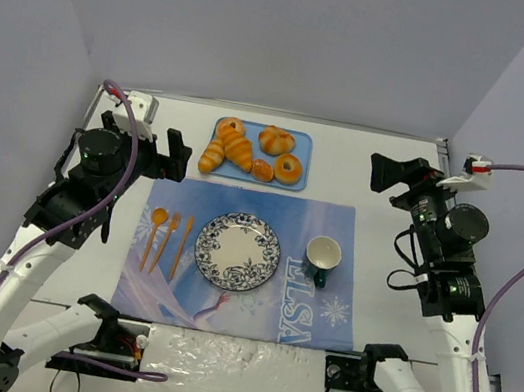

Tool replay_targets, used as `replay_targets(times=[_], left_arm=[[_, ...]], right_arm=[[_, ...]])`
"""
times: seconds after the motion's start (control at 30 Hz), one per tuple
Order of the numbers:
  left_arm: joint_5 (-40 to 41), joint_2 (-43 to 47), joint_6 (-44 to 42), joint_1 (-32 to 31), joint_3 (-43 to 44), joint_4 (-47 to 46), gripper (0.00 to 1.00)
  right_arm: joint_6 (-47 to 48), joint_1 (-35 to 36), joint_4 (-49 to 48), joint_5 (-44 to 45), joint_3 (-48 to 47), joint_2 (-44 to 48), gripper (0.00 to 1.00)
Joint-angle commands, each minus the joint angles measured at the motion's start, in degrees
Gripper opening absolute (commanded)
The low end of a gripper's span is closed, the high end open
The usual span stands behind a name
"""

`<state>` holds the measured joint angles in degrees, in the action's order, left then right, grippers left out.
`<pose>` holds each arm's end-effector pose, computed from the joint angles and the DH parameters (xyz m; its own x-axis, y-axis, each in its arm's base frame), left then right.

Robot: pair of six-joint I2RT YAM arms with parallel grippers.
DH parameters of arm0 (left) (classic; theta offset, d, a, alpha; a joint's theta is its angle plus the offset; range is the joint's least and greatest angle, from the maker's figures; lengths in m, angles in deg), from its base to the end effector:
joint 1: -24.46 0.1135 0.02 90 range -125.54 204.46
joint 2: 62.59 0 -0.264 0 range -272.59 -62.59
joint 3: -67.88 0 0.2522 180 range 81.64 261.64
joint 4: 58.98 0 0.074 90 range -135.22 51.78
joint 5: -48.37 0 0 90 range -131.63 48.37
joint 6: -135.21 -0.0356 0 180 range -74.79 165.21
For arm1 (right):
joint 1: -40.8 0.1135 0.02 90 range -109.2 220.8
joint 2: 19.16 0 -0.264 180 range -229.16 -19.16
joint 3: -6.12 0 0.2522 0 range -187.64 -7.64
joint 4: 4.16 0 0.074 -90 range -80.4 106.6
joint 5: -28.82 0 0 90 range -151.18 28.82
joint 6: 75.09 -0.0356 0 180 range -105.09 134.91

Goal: Place the bread

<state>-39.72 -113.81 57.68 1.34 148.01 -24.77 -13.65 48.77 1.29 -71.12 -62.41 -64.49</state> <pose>0.1702 -0.0714 0.4311 -0.1611 -0.1659 -0.9729 0.3350 0.9180 -0.2120 0.1676 0.0297 0.4339 0.1221 0.4926 -0.8617 -0.4073 0.8165 0.4091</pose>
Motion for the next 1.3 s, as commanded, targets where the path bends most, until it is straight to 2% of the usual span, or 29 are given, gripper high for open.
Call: replay_targets(times=[0.0, 0.43, 0.77, 0.93, 0.97, 1.13, 1.27], left_arm=[[0.09, 0.26, 0.45, 0.44, 1.24, -3.68, 0.97], [1.77, -2.64, 2.2, 1.49, 2.09, -2.96, 0.97], [6.33, -13.99, 3.97, 2.11, 12.64, 4.41, 0.97], [11.17, -27.21, 4.15, 2.37, 22.82, 8.9, 0.97], [11.18, -27.26, 4.14, 2.37, 24.02, 9.41, 0.97], [6.1, -43.9, 6.06, 4.4, 32.22, 11.47, 0.97], [3.8, -52.43, 6.08, 5.03, 37.1, 11.82, 0.95]], right_arm=[[0.25, -0.06, -3.56, -0.37, -2.05, 0.23, 1.0], [1.66, -0.06, -0.23, 0.17, -2.81, 1.11, 1.0], [2.28, 0.03, 5.49, 2.64, -4.65, 1.73, 1.0], [1.49, -0.05, 6.29, 2.73, -4.39, 2.7, 1.0], [1.4, 0.03, 6.37, 2.64, -4.47, 2.7, 1.0], [1.23, 0.03, 7.87, 2.11, -5.3, 3.23, 1.0], [1.57, -0.05, 10.03, 2.1, -6.17, 3.59, 1.0]])
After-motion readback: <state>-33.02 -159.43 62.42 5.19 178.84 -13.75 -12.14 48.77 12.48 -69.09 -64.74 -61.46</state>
